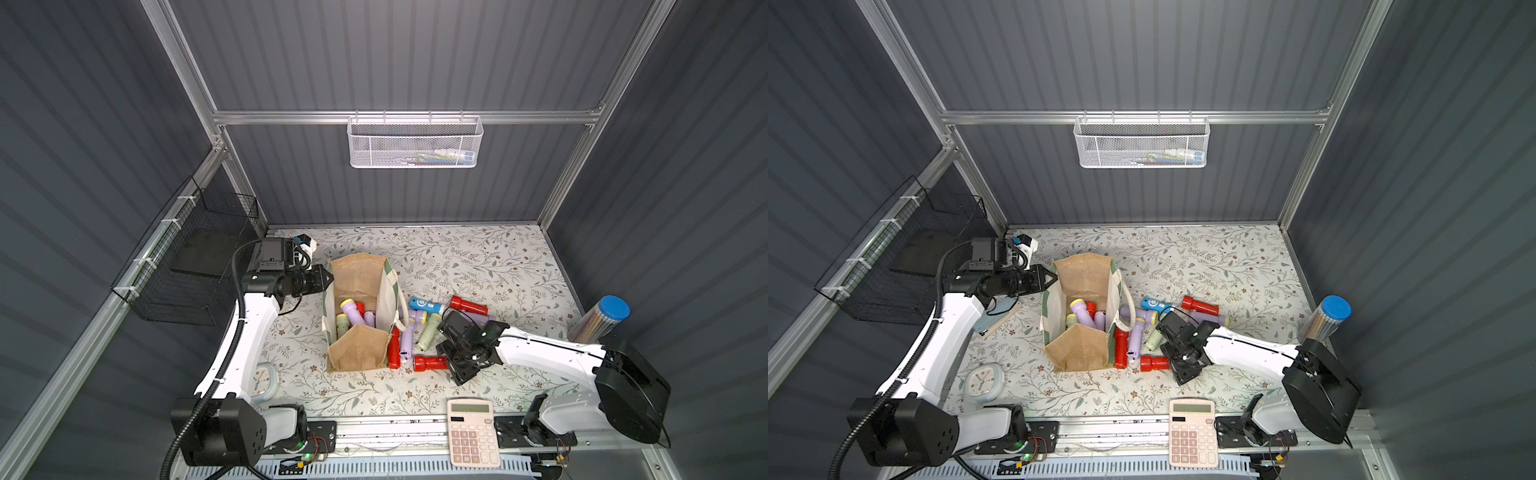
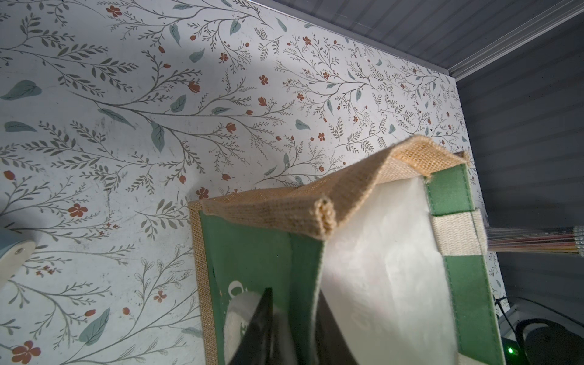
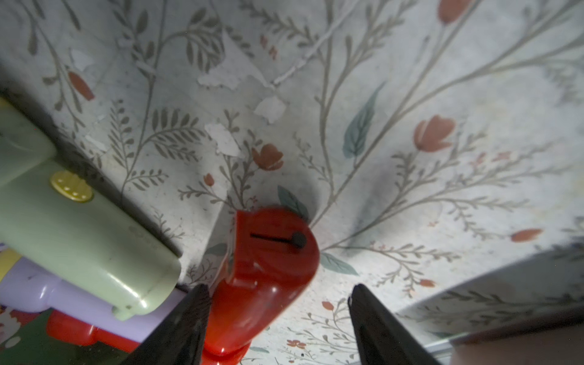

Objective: Put the flashlights into the tote bags
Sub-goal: Pick up the flashlight from the center of the board.

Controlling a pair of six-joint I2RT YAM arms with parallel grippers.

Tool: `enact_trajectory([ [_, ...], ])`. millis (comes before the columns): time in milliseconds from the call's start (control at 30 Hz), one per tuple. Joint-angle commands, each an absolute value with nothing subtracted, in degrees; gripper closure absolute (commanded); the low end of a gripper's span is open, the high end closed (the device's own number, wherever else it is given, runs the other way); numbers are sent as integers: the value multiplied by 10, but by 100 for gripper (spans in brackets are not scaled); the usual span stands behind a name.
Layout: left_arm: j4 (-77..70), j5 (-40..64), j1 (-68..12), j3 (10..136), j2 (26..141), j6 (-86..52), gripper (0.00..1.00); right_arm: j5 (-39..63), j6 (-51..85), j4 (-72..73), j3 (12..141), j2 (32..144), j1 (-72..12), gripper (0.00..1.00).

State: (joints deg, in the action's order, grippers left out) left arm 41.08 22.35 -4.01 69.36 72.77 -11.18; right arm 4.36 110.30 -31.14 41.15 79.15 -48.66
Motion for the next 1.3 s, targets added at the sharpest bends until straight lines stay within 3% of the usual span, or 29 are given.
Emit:
enact_trajectory([
  [0,419,236,-36,696,734,-112,77,34,1107,-298,403,810,-480,29],
  [533,419,233,-36,698,746,-112,77,57,1115,-200,372,854,-464,38],
  [1267,417,236,-36,700,754,-114,77,-17,1088,-242,373,791,-456,79],
])
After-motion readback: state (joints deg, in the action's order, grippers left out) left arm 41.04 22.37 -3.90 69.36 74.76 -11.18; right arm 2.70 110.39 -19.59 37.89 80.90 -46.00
